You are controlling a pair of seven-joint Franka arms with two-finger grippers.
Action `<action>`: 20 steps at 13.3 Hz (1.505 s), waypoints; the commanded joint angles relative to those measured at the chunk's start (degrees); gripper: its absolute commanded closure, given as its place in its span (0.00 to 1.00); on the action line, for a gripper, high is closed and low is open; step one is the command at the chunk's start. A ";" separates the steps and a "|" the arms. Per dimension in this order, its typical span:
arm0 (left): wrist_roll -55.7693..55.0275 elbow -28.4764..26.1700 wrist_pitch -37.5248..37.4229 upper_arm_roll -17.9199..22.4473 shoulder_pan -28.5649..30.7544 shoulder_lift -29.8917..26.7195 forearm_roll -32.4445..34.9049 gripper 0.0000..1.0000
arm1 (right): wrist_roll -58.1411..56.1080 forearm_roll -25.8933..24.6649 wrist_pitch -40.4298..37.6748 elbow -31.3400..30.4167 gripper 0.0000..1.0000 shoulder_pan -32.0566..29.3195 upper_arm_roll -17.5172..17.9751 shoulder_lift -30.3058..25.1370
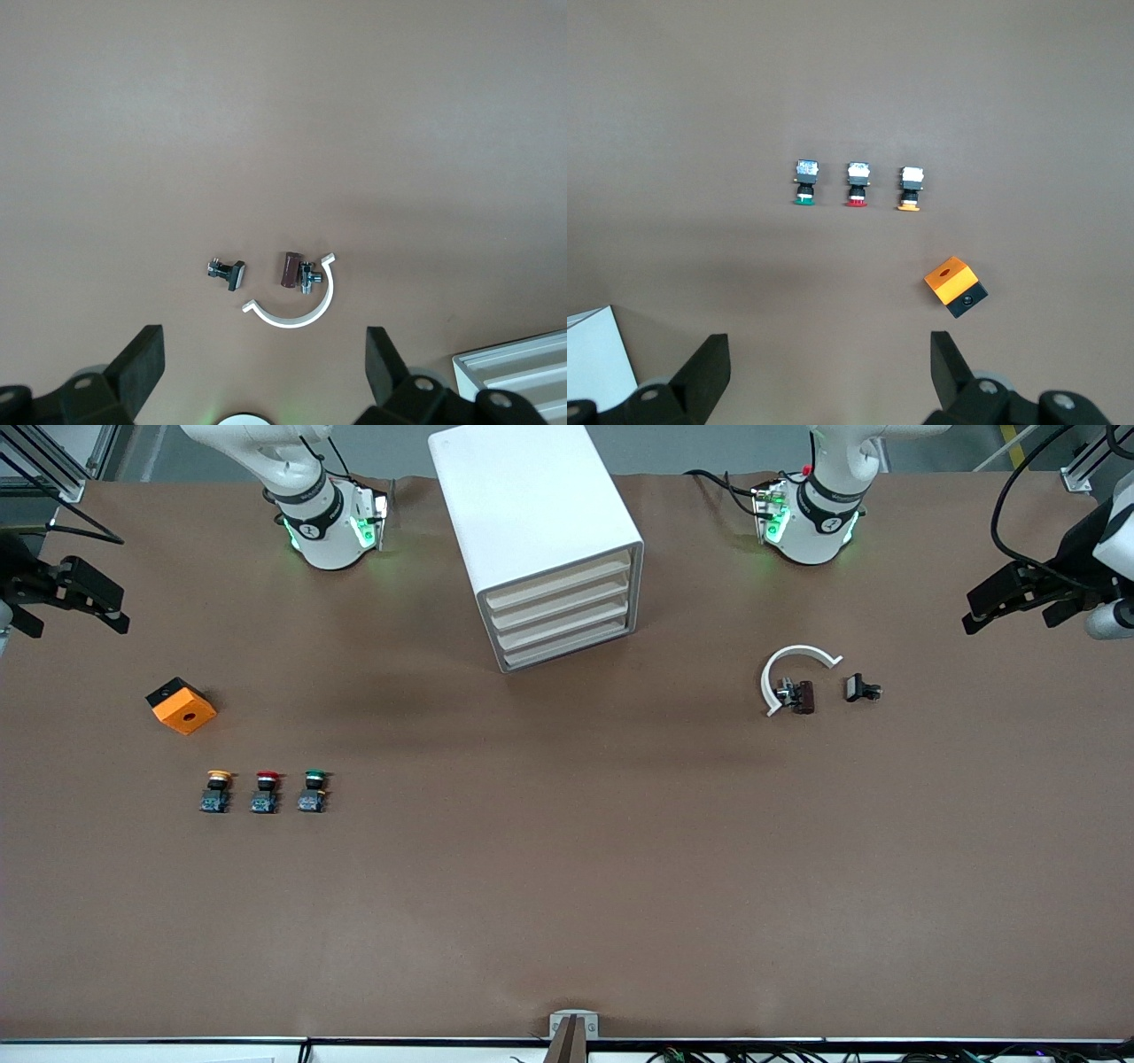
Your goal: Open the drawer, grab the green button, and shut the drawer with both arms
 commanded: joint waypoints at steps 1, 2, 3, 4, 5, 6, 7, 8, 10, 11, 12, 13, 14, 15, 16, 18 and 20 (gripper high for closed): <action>1.14 -0.98 -0.89 -0.41 0.14 -1.54 1.10 0.00 | 0.34 0.61 -0.73 0.35 0.00 0.29 0.12 0.12; 1.14 -0.98 -0.89 -0.41 0.22 -1.54 1.10 0.00 | 0.34 0.61 -0.64 0.35 0.00 0.47 0.21 0.21; 1.14 -1.07 -0.89 -0.41 0.23 -1.45 1.19 0.00 | 0.34 0.61 -0.47 0.44 0.00 0.90 0.21 0.21; 1.14 -1.16 -0.89 -0.41 0.23 -1.36 1.19 0.00 | 0.43 0.61 -0.20 0.44 0.00 1.08 0.21 0.21; 1.14 -1.16 -0.89 -0.49 0.05 -1.36 1.19 0.00 | 0.34 0.61 -0.20 0.44 0.00 1.08 0.21 0.21; 1.14 -1.07 -0.98 -0.49 0.05 -1.36 1.19 0.00 | 0.34 0.52 -0.29 0.44 0.00 0.82 0.12 0.21; 1.14 -1.07 -1.07 -0.49 0.05 -1.45 1.19 0.00 | 0.34 0.52 -0.20 0.44 0.00 0.65 0.12 0.21; 1.23 -0.98 -1.68 -0.49 0.05 -1.45 1.19 0.00 | 0.34 0.52 -0.20 0.44 0.00 0.56 0.03 0.21; 1.32 -0.89 -1.77 -0.49 0.05 -1.36 1.19 0.00 | 0.34 0.52 -0.29 0.61 0.00 0.73 0.03 0.21; 1.32 -0.81 -1.77 -0.49 0.05 -1.19 1.19 0.00 | 0.34 0.52 -0.38 0.53 0.00 0.82 0.03 0.21; 1.32 -0.81 -1.77 -0.49 0.05 -1.18 1.28 0.00 | 0.34 0.52 -0.29 0.61 0.00 1.00 0.03 0.21; 1.32 -0.72 -1.86 -0.49 0.05 -1.10 1.19 0.00 | 0.34 0.52 -0.20 0.61 0.00 1.00 0.03 0.21; 1.23 -0.54 -1.86 -0.41 0.14 -0.92 1.19 0.00 | 0.34 0.52 -0.20 0.70 0.00 0.74 0.03 0.21; 0.97 0.07 -1.86 -0.41 0.14 -0.66 1.19 0.00 | 0.34 0.52 -0.20 0.70 0.00 0.73 0.03 0.21; 0.97 0.07 -1.86 -0.41 0.22 -0.66 1.28 0.00 | 0.34 0.52 -0.29 0.70 0.00 0.82 0.03 0.21; 0.97 0.16 -1.86 -0.41 0.23 -0.74 1.28 0.00 | 0.34 0.61 -0.20 0.70 0.00 0.82 0.03 0.21; 0.97 0.16 -2.03 -0.41 0.23 -0.66 1.28 0.00 | 0.43 0.61 -0.20 0.79 0.00 1.17 0.12 0.21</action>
